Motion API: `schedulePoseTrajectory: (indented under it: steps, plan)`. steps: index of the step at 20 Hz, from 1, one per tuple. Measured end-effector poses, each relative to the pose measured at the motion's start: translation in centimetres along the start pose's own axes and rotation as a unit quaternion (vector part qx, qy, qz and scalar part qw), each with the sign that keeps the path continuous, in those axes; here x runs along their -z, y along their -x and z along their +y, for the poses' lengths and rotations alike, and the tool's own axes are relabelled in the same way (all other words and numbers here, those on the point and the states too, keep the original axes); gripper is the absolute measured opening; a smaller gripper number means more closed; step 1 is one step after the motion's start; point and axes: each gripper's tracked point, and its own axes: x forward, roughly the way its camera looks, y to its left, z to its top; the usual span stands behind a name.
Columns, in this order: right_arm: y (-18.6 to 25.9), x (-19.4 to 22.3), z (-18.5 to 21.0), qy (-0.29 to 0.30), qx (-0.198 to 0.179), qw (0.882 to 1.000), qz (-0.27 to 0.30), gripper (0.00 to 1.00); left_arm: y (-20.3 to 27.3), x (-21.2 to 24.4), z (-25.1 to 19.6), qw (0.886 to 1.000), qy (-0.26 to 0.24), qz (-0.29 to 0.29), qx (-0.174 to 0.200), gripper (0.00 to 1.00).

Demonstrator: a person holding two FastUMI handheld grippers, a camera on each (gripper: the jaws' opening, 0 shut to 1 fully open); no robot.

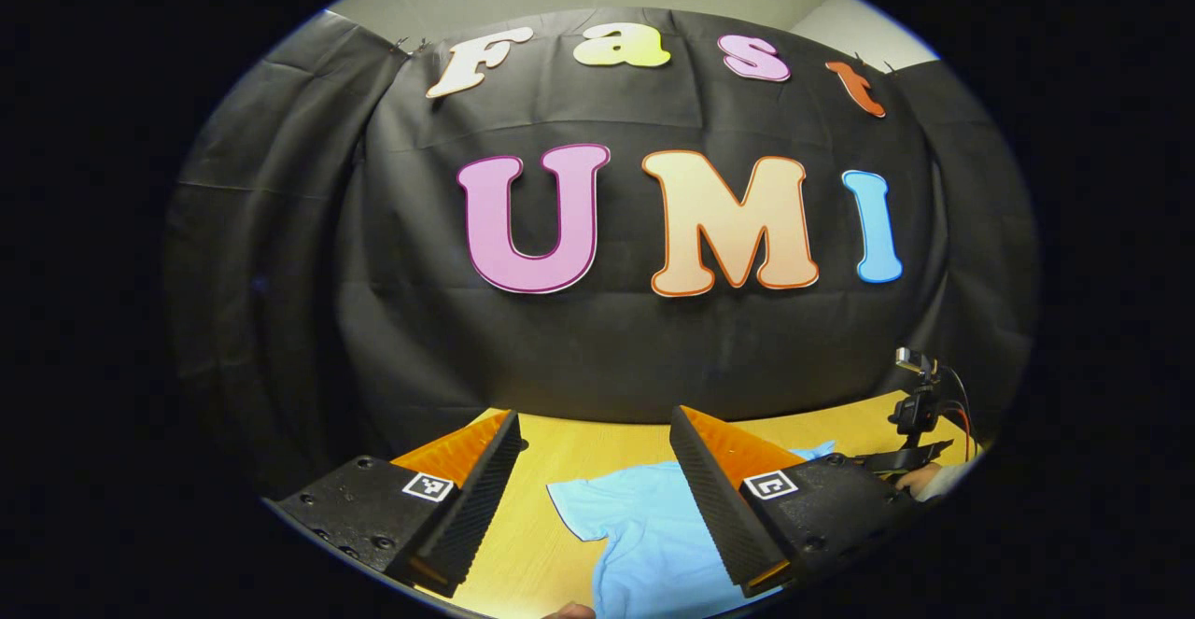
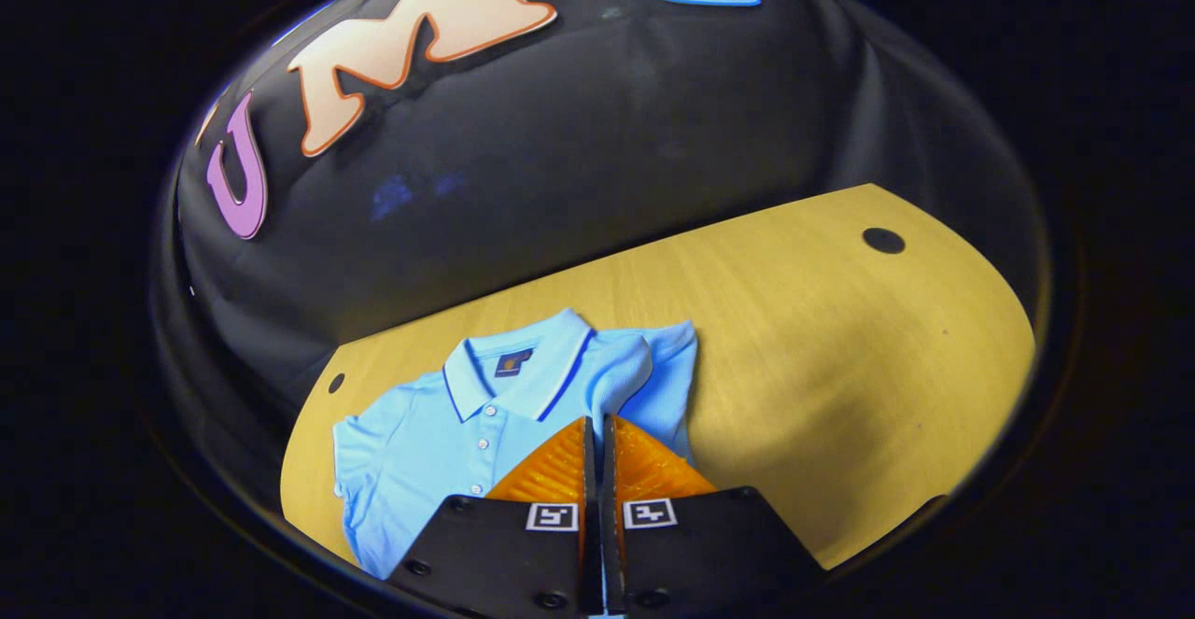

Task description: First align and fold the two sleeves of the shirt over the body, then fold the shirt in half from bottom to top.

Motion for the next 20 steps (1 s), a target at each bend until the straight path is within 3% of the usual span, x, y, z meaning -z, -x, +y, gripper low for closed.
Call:
schedulePoseTrajectory:
  steps: [3, 4, 8, 13, 14, 16, 17, 20]
  plan:
    - [-0.8, 1.9, 2.2, 0.009, -0.014, 1.000, 0.011, 0.04, -0.6, 1.1, 0.6, 1.000, -0.001, 0.008, -0.006, 0.96]
    - [-0.7, 2.6, 2.8, 0.007, -0.019, 1.000, 0.019, 0.14, -0.8, 1.8, 0.8, 1.000, -0.004, 0.012, -0.009, 0.96]
    - [1.0, 3.0, 3.0, 0.046, -0.011, 0.999, 0.010, 0.99, -3.0, 5.4, 1.0, 0.999, -0.008, 0.038, -0.011, 0.96]
    - [6.1, 2.1, 2.3, 0.072, -0.012, 0.997, -0.017, 0.98, -6.1, 9.7, 1.3, 0.997, 0.006, 0.074, -0.012, 0.96]
    - [7.0, 1.6, 1.8, 0.081, -0.006, 0.996, -0.026, 0.94, -6.9, 10.7, 1.4, 0.996, 0.010, 0.083, -0.015, 0.96]
    - [8.7, 1.6, 0.7, 0.098, 0.004, 0.995, -0.035, 0.98, -8.3, 13.3, 2.1, 0.994, 0.012, 0.106, -0.022, 0.96]
    - [9.6, 2.0, 0.3, 0.105, 0.005, 0.994, -0.034, 0.94, -9.1, 14.4, 2.4, 0.993, 0.013, 0.118, -0.026, 0.96]
    - [11.7, 2.7, -1.1, 0.126, 0.012, 0.992, -0.030, 0.98, -11.4, 17.8, 2.5, 0.987, 0.024, 0.157, -0.026, 0.96]
